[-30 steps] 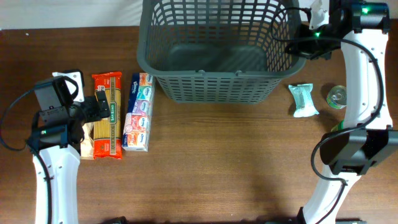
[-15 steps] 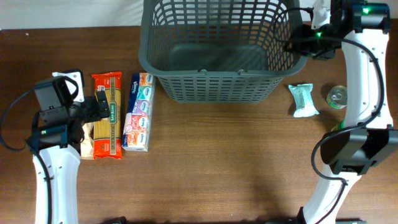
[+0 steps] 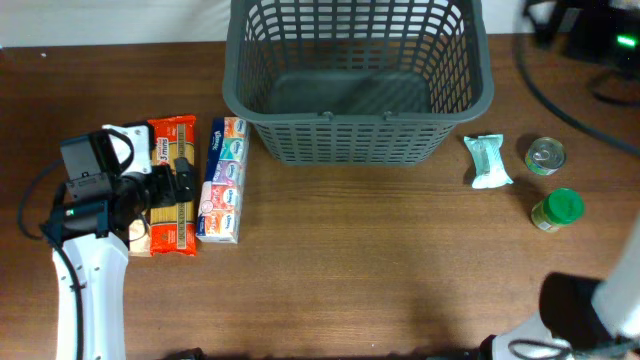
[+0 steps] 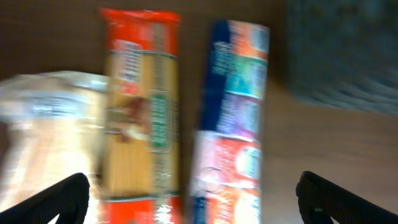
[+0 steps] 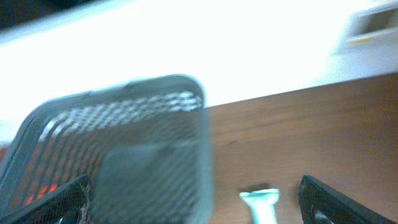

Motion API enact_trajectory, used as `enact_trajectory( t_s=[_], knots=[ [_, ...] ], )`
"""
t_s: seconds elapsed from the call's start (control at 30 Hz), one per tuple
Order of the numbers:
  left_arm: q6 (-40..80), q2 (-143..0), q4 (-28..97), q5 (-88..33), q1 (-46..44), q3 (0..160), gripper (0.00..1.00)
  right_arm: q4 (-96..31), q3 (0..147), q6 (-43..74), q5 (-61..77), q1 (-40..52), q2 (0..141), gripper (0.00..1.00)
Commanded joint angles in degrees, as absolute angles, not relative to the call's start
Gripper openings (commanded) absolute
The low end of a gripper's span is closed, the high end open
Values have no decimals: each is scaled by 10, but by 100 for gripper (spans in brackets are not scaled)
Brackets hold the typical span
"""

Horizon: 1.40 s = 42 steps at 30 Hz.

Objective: Pack container
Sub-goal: 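Grasp the Kleenex tissue stack with the left gripper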

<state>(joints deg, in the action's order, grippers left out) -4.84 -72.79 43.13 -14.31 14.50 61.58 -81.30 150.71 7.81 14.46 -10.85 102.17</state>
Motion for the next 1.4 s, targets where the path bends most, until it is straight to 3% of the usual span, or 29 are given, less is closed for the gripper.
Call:
enact_trajectory(
  t_s=[0.0, 0.2, 0.4, 0.63, 0.93, 1.2, 1.27, 1.3, 1.37],
  knots=[
    [-43, -732, 453, -268, 139, 622, 99, -835, 1505, 125, 104, -192, 1020, 99],
    [-48, -744, 500, -194, 93, 622, 99, -856, 1492, 160, 105, -335, 1026, 99],
    [-48, -808, 512, -116, 59, 622, 99, -862, 1481, 160, 105, -404, 1027, 99],
    [-47, -926, 472, -109, 30, 622, 99, -862, 1480, 160, 104, -413, 1027, 99],
    [-47, -995, 403, 16, 3, 622, 99, -862, 1480, 160, 104, -413, 1027, 99],
    [-47, -1060, 384, 13, 1, 622, 99, -862, 1481, 160, 104, -413, 1027, 99],
    [-47, -1063, 389, 13, 1, 622, 90, -862, 1480, 160, 104, -413, 1027, 99],
    [-47, -1063, 395, 13, 1, 624, 75, -862, 1481, 160, 104, -413, 1027, 99],
    [-47, -1063, 417, 13, 1, 639, 36, -862, 1480, 160, 104, -413, 1027, 99]
  ],
)
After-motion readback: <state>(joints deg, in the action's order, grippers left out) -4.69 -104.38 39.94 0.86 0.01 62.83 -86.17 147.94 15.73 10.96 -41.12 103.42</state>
